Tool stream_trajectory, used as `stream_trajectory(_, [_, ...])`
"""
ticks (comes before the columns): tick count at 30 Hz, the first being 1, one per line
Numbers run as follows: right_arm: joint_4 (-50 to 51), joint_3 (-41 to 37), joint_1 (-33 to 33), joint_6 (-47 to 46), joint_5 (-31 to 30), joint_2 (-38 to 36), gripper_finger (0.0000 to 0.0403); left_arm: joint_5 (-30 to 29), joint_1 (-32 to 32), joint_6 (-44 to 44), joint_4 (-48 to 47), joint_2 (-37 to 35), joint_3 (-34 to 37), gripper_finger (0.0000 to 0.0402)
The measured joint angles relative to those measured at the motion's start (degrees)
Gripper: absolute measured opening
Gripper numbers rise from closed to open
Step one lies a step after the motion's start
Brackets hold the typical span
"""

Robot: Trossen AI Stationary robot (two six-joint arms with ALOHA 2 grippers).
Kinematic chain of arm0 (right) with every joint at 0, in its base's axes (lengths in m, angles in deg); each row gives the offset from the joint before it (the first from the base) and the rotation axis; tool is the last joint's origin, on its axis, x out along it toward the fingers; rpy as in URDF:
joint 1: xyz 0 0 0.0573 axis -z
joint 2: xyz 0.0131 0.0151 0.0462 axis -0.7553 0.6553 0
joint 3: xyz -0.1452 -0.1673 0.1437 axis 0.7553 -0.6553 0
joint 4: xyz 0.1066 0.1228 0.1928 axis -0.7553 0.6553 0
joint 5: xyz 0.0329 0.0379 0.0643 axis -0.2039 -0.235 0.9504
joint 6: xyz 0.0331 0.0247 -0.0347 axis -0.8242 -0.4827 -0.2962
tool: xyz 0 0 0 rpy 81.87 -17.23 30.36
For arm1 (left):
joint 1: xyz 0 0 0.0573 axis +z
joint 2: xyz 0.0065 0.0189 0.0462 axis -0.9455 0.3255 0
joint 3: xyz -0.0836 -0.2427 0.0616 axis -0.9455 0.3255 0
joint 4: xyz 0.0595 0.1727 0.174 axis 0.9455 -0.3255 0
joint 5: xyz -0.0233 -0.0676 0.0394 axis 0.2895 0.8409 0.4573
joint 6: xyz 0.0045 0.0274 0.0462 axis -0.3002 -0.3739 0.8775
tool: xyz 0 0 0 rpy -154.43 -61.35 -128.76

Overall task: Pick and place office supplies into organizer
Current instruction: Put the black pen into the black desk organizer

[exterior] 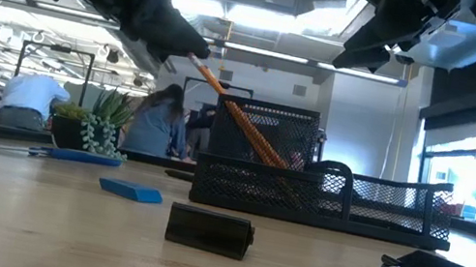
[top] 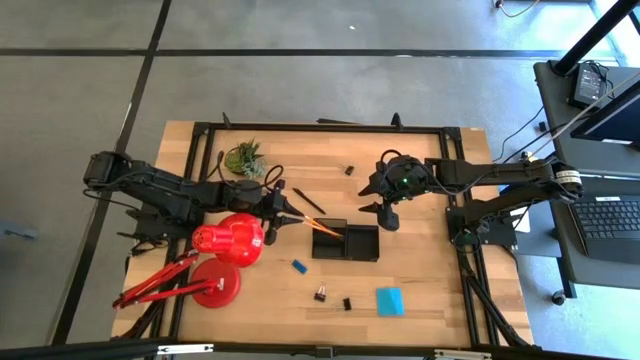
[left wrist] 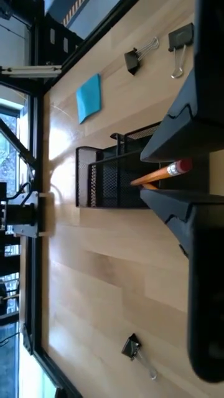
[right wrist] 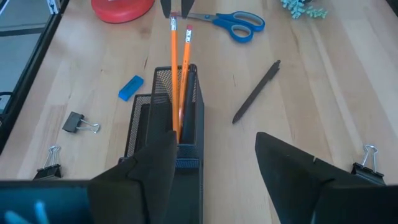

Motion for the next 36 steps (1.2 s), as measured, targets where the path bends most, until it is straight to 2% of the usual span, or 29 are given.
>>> stream_trajectory(6, [0.01, 0.0, 0.01, 0.08, 0.0, 0.0, 0.0221, -0.73, -0.02, 3.86, -0.19, -4.27, 0.0, 0.0091])
stream_trajectory(14, [0.01, 0.0, 0.01, 1.36, -0.02, 0.0, 0.0221, -10.43, -0.02, 10.48, -9.58, -13.47, 0.0, 0.0098])
stream_trajectory(17, [0.01, 0.0, 0.01, 1.32, -0.02, 0.0, 0.0221, -15.98, 0.31, 7.36, -14.08, -14.84, 0.0, 0.0098])
stream_trajectory(19, [0.01, 0.0, 0.01, 1.23, -0.02, 0.0, 0.0221, -17.14, 1.25, 4.02, -17.27, -14.94, 0.0, 0.0098])
stream_trajectory(22, [0.01, 0.0, 0.01, 1.19, -0.02, 0.0, 0.0221, -16.97, 2.13, 1.22, -20.32, -13.53, 0.0, 0.0098])
stream_trajectory(26, [-0.07, 0.0, 0.01, 1.28, -0.02, 0.0, 0.0221, -15.54, 3.65, 1.97, -20.1, -10.03, 0.0, 0.0098])
stream_trajectory(36, [-1.63, 0.07, -0.01, -0.45, -0.02, 1.86, 0.0221, -4.28, 13.72, 2.51, -20.31, -1.49, -0.95, 0.0099])
